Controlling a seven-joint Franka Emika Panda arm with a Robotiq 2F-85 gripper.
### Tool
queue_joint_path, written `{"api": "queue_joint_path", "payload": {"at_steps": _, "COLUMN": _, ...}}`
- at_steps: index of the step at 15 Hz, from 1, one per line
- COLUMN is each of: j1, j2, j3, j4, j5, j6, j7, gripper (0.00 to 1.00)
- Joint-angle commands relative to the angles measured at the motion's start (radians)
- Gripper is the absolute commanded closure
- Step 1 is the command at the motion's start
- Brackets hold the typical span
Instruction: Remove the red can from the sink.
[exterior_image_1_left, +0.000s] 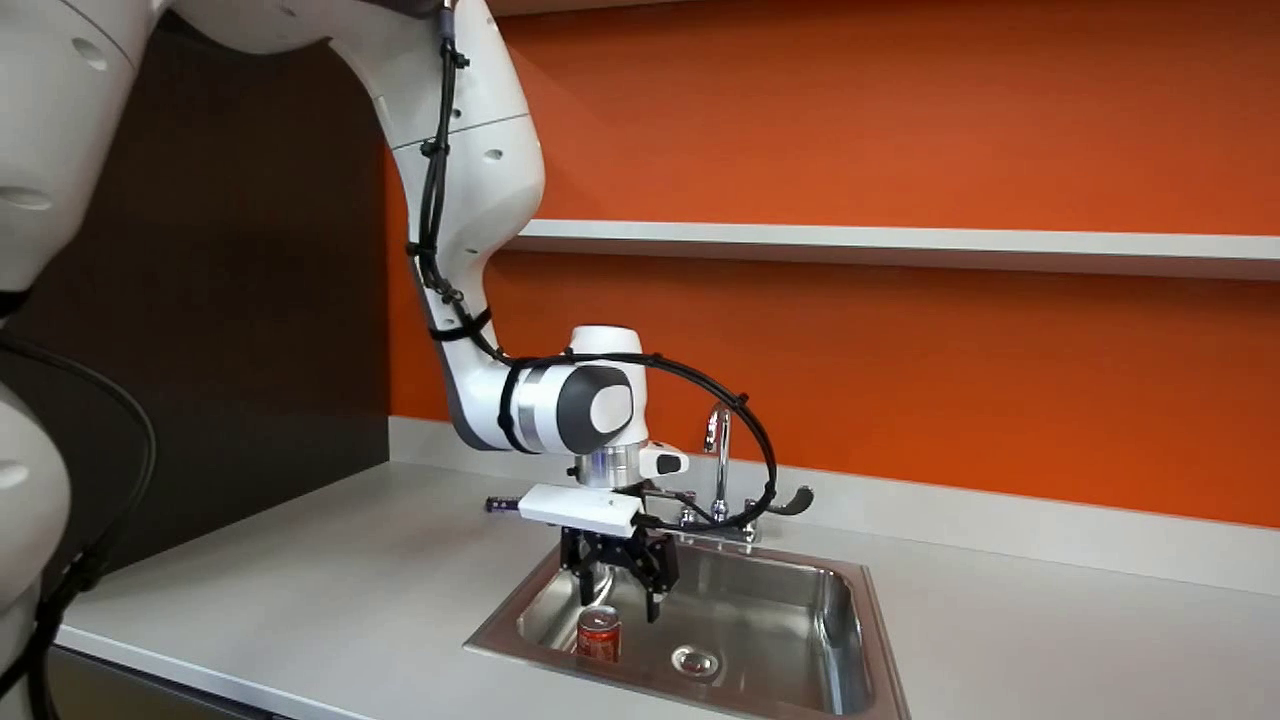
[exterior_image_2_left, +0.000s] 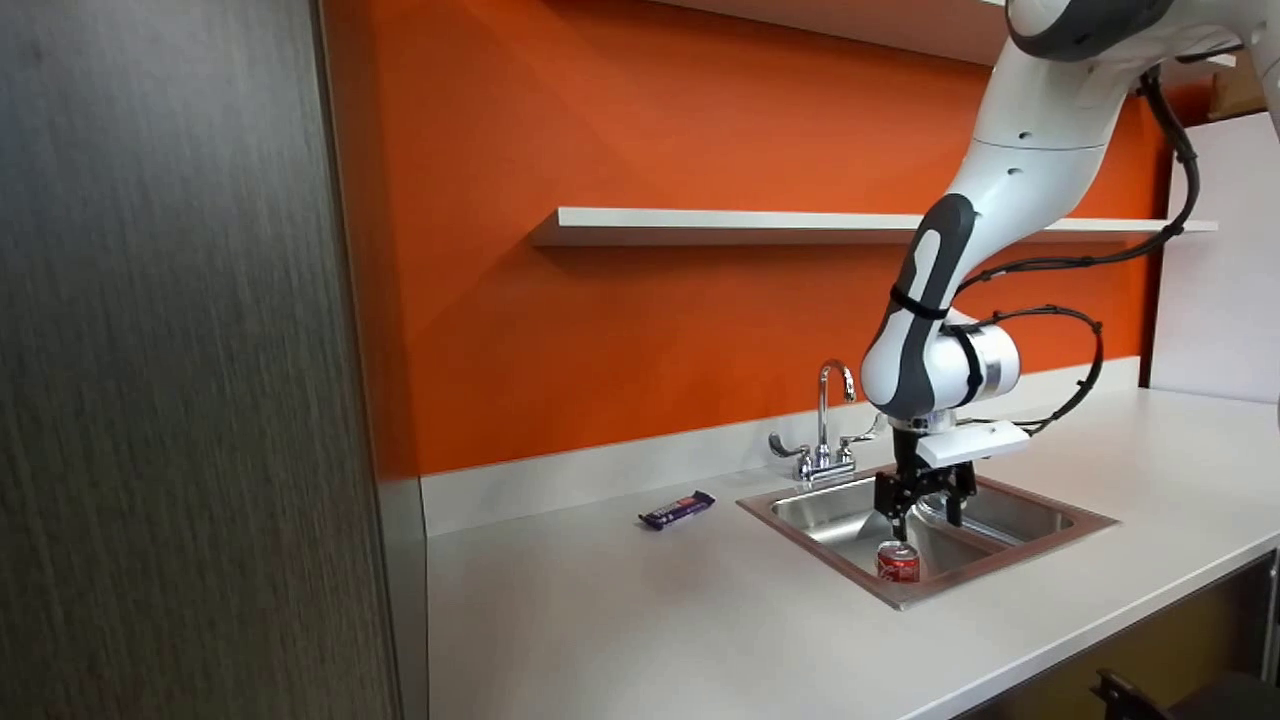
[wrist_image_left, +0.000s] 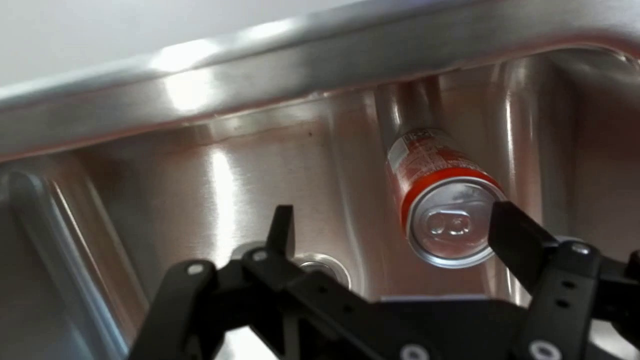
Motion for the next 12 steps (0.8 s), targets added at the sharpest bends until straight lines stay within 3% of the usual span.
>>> {"api": "queue_joint_path", "payload": {"at_steps": 1, "j1": 0.016, "j2": 0.038, "j3": 0.032, "j4": 0.055, "j5": 0.017, "j6": -0.014, "j7": 0.002, "gripper": 0.00}}
{"api": "queue_joint_path", "payload": {"at_steps": 12, "j1": 0.057, "j2": 0.078, "j3": 0.030, "j4": 0.070, "j5": 0.001, "j6": -0.040, "j7": 0.029, "gripper": 0.00}}
